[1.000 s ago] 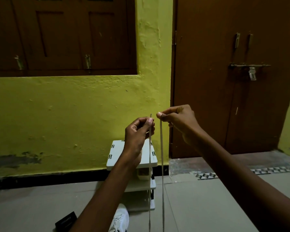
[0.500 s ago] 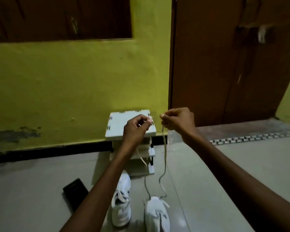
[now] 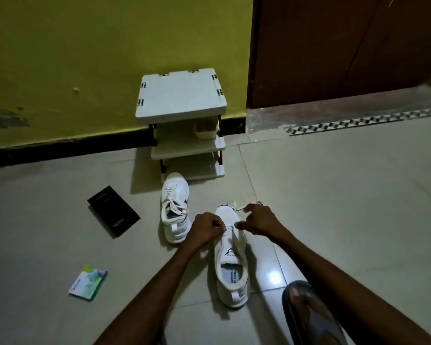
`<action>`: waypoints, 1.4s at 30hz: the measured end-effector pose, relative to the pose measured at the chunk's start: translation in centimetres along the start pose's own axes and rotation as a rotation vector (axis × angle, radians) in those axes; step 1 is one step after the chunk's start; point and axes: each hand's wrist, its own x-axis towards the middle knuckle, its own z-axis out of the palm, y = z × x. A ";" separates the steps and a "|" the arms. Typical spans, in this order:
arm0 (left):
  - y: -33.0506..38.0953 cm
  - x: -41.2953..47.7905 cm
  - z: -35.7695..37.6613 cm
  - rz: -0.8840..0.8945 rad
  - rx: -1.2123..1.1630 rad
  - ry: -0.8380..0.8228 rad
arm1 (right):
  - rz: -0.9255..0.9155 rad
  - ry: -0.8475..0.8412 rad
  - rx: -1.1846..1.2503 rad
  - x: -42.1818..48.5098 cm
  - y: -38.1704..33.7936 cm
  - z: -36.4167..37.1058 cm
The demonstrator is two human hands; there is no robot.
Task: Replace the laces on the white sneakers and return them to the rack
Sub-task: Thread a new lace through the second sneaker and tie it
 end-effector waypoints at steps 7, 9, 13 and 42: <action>-1.1 1.2 2.4 0.016 0.073 -0.009 | -0.007 -0.047 -0.129 -0.3 -0.1 4.2; -1.4 1.4 2.7 0.027 0.042 -0.004 | -0.005 -0.047 -0.002 -0.2 0.6 4.2; -1.7 1.4 3.6 0.019 -0.038 0.037 | 0.139 -0.059 0.441 -0.2 2.2 3.7; -1.5 1.1 5.8 -0.006 -0.195 0.143 | 0.068 0.013 0.488 0.7 2.5 4.1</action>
